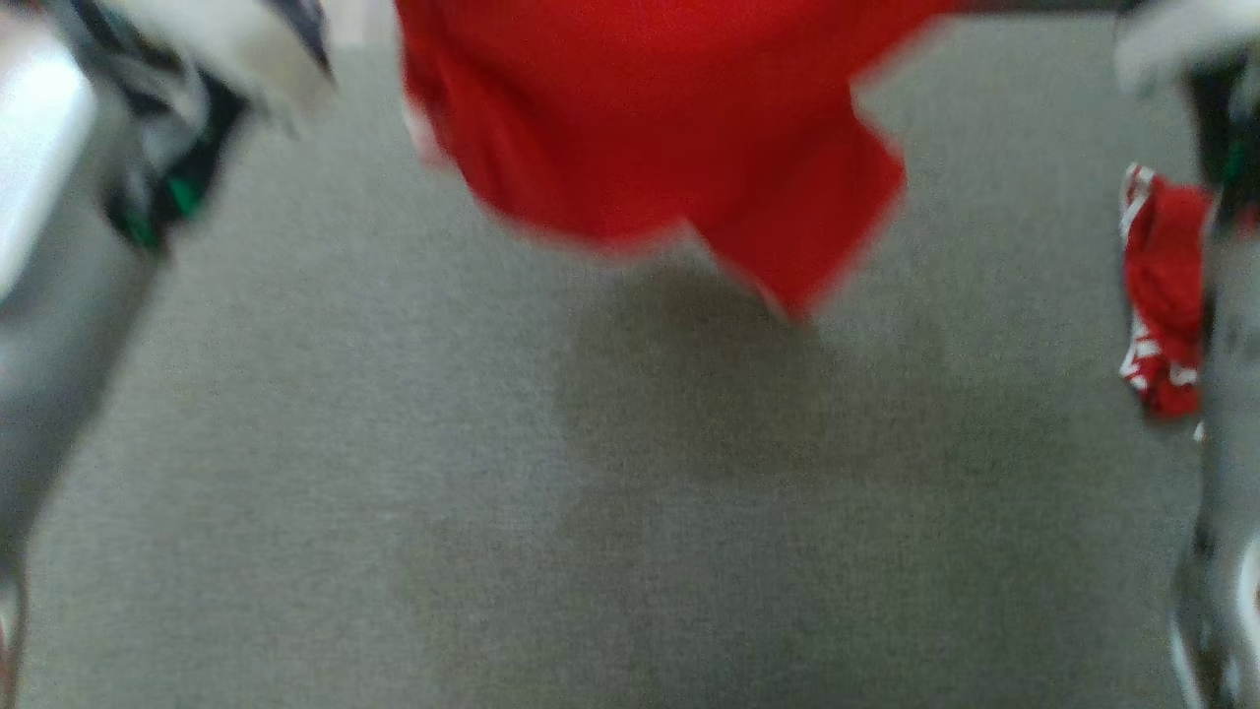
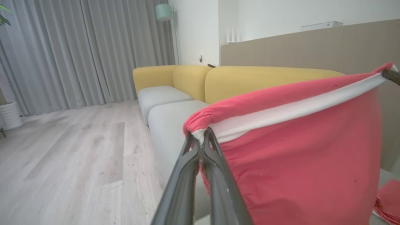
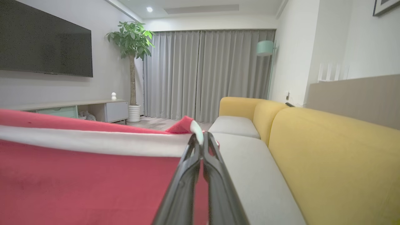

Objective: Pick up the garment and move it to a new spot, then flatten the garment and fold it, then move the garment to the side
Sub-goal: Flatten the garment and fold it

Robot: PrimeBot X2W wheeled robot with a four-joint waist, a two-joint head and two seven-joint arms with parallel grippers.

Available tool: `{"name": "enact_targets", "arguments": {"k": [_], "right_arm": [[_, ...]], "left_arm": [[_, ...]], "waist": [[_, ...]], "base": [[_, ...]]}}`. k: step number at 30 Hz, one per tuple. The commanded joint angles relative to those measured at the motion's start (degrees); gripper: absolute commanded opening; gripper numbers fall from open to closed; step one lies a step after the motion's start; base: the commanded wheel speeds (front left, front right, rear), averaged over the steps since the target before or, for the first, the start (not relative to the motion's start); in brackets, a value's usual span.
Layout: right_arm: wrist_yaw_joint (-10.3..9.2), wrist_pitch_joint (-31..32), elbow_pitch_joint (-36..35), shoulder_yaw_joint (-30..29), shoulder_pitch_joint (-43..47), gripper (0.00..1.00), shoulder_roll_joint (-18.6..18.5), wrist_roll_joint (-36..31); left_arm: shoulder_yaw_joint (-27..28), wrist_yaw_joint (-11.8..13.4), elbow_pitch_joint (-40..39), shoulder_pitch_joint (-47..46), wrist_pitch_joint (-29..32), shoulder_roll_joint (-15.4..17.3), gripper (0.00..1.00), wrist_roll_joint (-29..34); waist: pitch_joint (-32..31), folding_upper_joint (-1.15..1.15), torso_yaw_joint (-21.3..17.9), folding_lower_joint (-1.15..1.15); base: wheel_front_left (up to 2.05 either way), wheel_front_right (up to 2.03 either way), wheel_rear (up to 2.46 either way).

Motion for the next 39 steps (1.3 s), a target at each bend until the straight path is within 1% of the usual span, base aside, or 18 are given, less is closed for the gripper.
{"name": "enact_targets", "arguments": {"k": [1, 4, 7, 10, 13, 16, 18, 23, 28, 32, 33, 36, 39], "right_arm": [[-0.04, -1.37, 0.34, 1.26, -5.68, 0.00, -0.39, -1.09], [-0.04, -5.42, 8.16, 1.06, -16.01, 0.00, 0.35, -3.51], [-0.04, -9.08, 16.34, 1.81, -22.61, 0.00, 1.27, -6.98], [-0.04, -12.01, 23.09, 2.41, -25.14, 0.00, 2.00, -9.46], [-0.04, -13.99, 28.96, 2.24, -24.31, 0.00, 2.04, -10.89], [-0.04, -14.63, 34.55, 3.71, -21.50, 0.00, 1.26, -12.24], [-0.04, -14.50, 38.03, 5.07, -19.36, 0.00, 0.52, -12.46], [-0.04, -12.85, 44.84, 10.59, -14.23, 0.00, -2.22, -10.73], [-0.04, -9.50, 48.76, 19.40, -9.27, 0.00, -5.66, -4.67], [-0.04, -5.33, 48.41, 26.69, -5.27, 0.00, -9.14, 2.70], [-0.04, -5.33, 48.41, 26.69, -5.27, 0.00, -9.14, 2.70], [-0.04, -1.87, 45.51, 32.39, -1.84, 0.00, -12.23, 8.74], [-0.04, 1.84, 40.87, 37.01, 1.59, 0.00, -16.19, 15.33]], "left_arm": [[3.97, 0.03, 0.84, -6.23, -1.13, 1.96, 0.00, 0.99], [5.26, -0.68, 6.91, -13.78, -3.88, 0.52, 0.00, 2.64], [6.33, -2.06, 12.01, -18.40, -7.19, -1.19, 0.00, 2.47], [5.51, -3.24, 15.67, -19.73, -11.30, -2.30, 0.00, 3.58], [3.65, -4.43, 18.31, -17.32, -14.65, -4.17, 0.00, 2.45], [-0.69, -4.86, 20.04, -13.01, -16.72, -5.19, 0.00, 1.92], [-5.01, -4.90, 19.42, -9.49, -17.89, -5.62, 0.00, 0.85], [-14.79, -4.93, 16.78, -2.19, -20.53, -4.16, 0.00, -2.14], [-22.13, -4.93, 14.93, 3.24, -22.18, -2.83, 0.00, -3.40], [-26.46, -4.94, 14.62, 6.89, -22.71, -2.56, 0.00, -2.67], [-26.46, -4.94, 14.62, 6.89, -22.71, -2.56, 0.00, -2.67], [-28.42, -4.93, 15.09, 9.57, -22.92, -2.56, 0.00, -1.73], [-29.31, -4.33, 14.97, 12.40, -23.05, -2.75, 0.00, -1.50]], "waist": [[5.66, 0.00, -1.50, -0.02], [8.70, 0.00, -2.08, -0.02], [10.14, 0.00, -2.64, -0.02], [10.90, 0.00, -2.52, -0.02], [11.21, 0.00, -1.99, -0.02], [11.08, 0.00, -1.44, -0.02], [10.68, 0.00, -1.01, -0.02], [8.88, 0.00, -0.28, -0.02], [5.23, 0.00, 0.08, -0.02], [1.70, 0.00, 0.03, -0.02], [1.70, 0.00, 0.03, -0.02], [-1.00, 0.00, -0.15, -0.02], [-3.55, 0.00, -0.25, -0.02]], "base": [[0.00, 0.00, 0.00], [0.00, 0.00, 0.00], [0.00, 0.00, 0.00], [0.00, 0.00, 0.00], [0.00, 0.00, 0.00], [0.00, 0.00, 0.00], [0.00, 0.00, 0.00], [0.00, 0.00, 0.00], [0.00, 0.00, 0.00], [0.00, 0.00, 0.00], [0.00, 0.00, 0.00], [0.00, 0.00, 0.00], [0.00, 0.00, 0.00]]}}
